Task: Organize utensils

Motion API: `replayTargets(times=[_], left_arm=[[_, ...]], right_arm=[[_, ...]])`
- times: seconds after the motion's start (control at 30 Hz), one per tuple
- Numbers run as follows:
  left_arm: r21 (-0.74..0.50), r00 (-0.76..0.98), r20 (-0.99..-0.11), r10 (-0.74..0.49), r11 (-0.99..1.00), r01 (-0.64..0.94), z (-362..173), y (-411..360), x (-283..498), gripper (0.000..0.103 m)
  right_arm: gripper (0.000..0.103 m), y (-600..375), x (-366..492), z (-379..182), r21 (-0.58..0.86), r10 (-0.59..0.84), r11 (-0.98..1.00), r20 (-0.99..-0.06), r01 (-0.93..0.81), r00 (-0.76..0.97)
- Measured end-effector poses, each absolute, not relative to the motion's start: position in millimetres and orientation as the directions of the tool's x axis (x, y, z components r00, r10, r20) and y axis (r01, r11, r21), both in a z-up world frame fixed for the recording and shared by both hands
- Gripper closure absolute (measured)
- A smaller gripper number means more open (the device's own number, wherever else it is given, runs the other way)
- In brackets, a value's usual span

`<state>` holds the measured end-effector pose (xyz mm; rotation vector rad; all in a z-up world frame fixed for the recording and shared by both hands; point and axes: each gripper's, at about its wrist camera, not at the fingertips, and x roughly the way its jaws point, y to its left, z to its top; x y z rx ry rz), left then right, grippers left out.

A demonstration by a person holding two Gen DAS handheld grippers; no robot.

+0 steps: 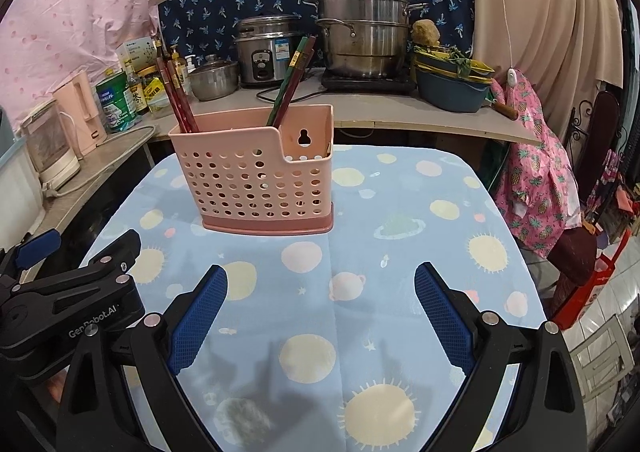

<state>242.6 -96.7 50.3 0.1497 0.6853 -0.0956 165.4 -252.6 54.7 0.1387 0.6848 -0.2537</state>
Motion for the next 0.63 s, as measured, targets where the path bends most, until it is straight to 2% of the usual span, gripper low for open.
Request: replayTargets(times=[0.63], left_arm=[[0.099, 0.764, -0.644, -0.046, 0.985, 0.143, 51.6, -94.4, 243.9, 0.007]], right_arm=[[0.012, -251.4, 165.6, 54.8, 0.043, -0.185, 0.96, -0.639, 0.276, 0.746]])
